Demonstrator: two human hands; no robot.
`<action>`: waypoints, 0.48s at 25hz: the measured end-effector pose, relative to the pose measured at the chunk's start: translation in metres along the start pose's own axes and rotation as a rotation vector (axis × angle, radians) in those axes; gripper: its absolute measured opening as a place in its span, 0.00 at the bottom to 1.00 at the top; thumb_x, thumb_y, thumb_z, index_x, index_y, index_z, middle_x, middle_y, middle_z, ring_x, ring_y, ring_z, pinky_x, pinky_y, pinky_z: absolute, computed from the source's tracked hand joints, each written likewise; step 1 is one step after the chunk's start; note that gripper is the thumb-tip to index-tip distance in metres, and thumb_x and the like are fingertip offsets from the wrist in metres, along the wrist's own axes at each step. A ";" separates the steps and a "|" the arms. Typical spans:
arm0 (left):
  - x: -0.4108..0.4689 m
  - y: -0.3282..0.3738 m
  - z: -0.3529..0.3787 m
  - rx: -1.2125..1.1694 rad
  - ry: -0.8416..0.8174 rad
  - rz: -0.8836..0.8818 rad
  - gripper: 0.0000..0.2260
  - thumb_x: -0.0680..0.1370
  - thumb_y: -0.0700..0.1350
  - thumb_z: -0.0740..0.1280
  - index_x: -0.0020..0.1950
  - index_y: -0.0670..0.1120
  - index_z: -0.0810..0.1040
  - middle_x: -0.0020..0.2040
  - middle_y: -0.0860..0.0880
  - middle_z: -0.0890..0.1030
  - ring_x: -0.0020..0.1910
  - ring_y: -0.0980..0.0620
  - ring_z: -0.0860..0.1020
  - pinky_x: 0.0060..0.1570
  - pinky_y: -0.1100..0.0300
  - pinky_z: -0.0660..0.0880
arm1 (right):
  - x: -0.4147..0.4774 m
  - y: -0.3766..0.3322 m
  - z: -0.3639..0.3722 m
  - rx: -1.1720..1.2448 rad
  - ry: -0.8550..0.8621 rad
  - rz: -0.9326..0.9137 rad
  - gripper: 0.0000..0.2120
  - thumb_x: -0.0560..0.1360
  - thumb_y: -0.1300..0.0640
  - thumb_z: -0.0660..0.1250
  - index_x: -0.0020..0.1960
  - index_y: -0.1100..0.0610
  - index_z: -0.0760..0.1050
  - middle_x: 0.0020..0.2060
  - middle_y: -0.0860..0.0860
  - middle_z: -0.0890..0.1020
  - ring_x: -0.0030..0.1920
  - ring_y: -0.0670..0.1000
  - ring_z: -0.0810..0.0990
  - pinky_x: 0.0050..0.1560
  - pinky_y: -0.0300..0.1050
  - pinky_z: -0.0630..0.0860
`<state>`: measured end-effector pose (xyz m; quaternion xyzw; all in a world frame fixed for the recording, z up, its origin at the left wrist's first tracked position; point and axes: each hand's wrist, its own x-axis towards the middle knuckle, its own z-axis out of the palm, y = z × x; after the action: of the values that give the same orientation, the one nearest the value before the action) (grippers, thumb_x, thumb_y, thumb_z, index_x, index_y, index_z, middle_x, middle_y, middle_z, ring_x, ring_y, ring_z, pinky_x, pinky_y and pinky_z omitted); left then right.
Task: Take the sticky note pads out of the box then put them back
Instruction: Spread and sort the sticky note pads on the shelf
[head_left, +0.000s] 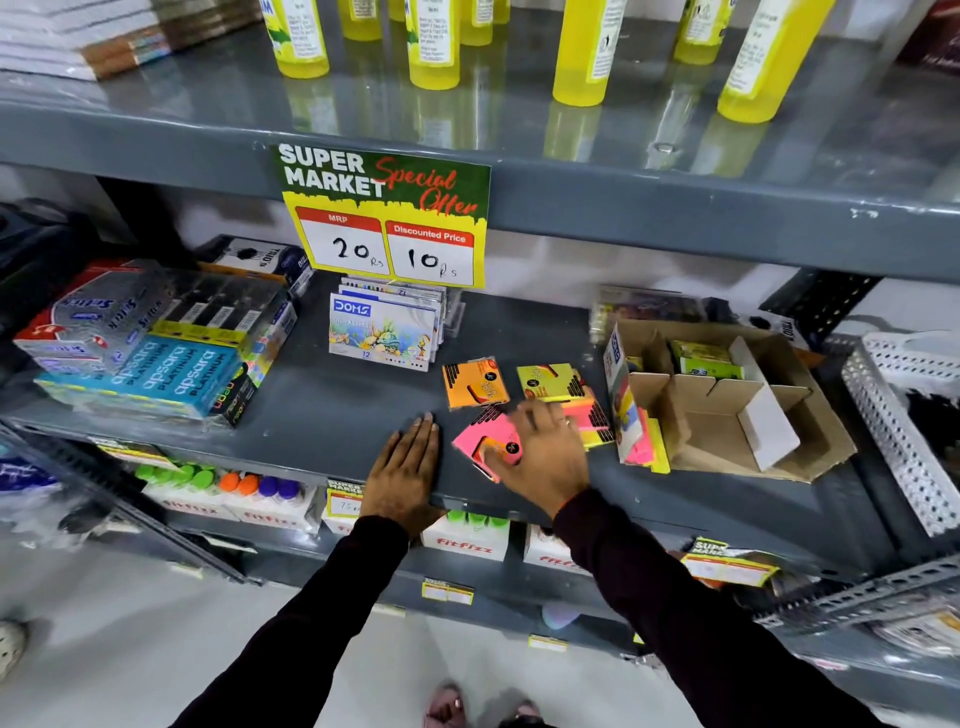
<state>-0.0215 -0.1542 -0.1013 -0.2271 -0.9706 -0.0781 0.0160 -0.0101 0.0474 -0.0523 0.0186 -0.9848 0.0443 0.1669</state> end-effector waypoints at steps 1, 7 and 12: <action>0.000 0.000 0.000 0.000 -0.003 -0.006 0.48 0.59 0.58 0.75 0.71 0.38 0.61 0.69 0.38 0.70 0.67 0.41 0.69 0.70 0.55 0.48 | 0.013 0.007 -0.006 -0.014 0.019 0.058 0.29 0.69 0.36 0.56 0.51 0.58 0.80 0.52 0.58 0.83 0.55 0.60 0.80 0.51 0.53 0.78; -0.002 0.001 -0.001 -0.022 -0.029 -0.012 0.47 0.61 0.62 0.70 0.70 0.37 0.61 0.69 0.38 0.70 0.66 0.41 0.70 0.70 0.55 0.49 | 0.072 0.028 -0.032 -0.021 -0.341 0.389 0.31 0.68 0.36 0.67 0.57 0.61 0.78 0.59 0.60 0.80 0.61 0.59 0.77 0.66 0.53 0.68; -0.001 -0.001 0.001 -0.040 -0.025 -0.001 0.48 0.59 0.62 0.73 0.70 0.37 0.62 0.69 0.38 0.70 0.66 0.42 0.71 0.70 0.55 0.51 | 0.100 0.021 -0.029 0.093 -0.169 0.388 0.30 0.66 0.36 0.70 0.49 0.63 0.79 0.47 0.61 0.85 0.50 0.60 0.83 0.51 0.50 0.78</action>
<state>-0.0211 -0.1551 -0.1023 -0.2278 -0.9691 -0.0945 -0.0007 -0.0964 0.0692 0.0063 -0.1601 -0.9773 0.1191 0.0712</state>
